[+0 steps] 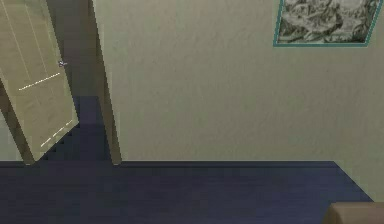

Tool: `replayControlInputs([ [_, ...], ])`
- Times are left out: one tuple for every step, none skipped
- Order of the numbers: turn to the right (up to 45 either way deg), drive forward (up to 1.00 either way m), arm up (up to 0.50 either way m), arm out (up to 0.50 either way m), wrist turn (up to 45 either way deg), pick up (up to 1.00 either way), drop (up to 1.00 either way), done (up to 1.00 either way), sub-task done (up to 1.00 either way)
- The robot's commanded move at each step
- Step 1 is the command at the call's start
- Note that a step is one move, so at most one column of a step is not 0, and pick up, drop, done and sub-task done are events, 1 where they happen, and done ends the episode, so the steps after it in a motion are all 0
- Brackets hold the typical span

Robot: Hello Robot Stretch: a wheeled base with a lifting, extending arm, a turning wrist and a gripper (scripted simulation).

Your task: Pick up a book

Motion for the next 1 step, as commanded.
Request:
replayControlInputs([
  [0.0,0.0,0.1,0.0,0.0,0.0,0.0,0.0,0.0],
])
